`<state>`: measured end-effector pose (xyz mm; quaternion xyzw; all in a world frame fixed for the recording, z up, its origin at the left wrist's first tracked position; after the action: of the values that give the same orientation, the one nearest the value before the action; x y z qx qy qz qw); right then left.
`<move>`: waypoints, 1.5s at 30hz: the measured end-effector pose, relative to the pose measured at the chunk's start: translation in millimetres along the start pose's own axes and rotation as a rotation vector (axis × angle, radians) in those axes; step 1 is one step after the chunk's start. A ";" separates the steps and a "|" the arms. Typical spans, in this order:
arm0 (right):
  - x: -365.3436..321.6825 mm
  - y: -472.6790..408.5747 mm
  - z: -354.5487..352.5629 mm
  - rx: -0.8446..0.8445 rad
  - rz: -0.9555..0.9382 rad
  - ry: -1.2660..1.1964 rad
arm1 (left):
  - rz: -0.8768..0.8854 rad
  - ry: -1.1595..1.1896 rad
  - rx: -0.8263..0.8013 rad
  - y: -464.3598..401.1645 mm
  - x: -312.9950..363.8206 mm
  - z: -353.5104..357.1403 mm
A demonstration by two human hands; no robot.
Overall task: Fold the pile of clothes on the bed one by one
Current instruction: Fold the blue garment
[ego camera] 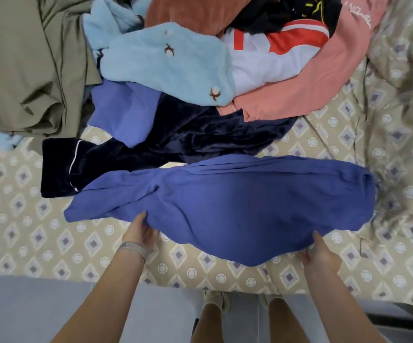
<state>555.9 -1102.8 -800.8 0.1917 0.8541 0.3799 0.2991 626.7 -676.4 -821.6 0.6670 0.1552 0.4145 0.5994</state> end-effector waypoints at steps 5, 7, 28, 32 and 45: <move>0.1 11.8 16.9 -0.231 -0.121 0.161 | -0.155 -0.233 -0.260 17.7 -14.0 42.7; 13.3 19.1 29.3 -0.404 -0.080 0.200 | -0.118 -0.182 -0.298 17.1 -16.9 55.2; 37.1 35.6 63.1 -0.639 -0.027 -0.260 | 0.164 0.067 -0.125 -7.5 35.6 11.5; 38.7 28.6 54.4 -0.601 -0.007 -0.226 | 0.230 0.085 -0.162 -6.5 51.5 14.1; 41.5 34.1 58.0 -0.686 -0.094 -0.162 | 0.466 -0.228 0.231 -13.7 106.3 -61.0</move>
<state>566.4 -1027.0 -820.9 0.0700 0.6582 0.6140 0.4300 650.3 -557.4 -799.1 0.7908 -0.0242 0.4430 0.4216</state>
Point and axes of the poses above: each hand's wrist, its own y-axis away from the middle knuckle, its own z-axis out of the palm, x = y × z, the point moved 7 cm from there along -y, towards the middle knuckle, and after that the axes turned 4 degrees about -x, right-handed, at the moved point
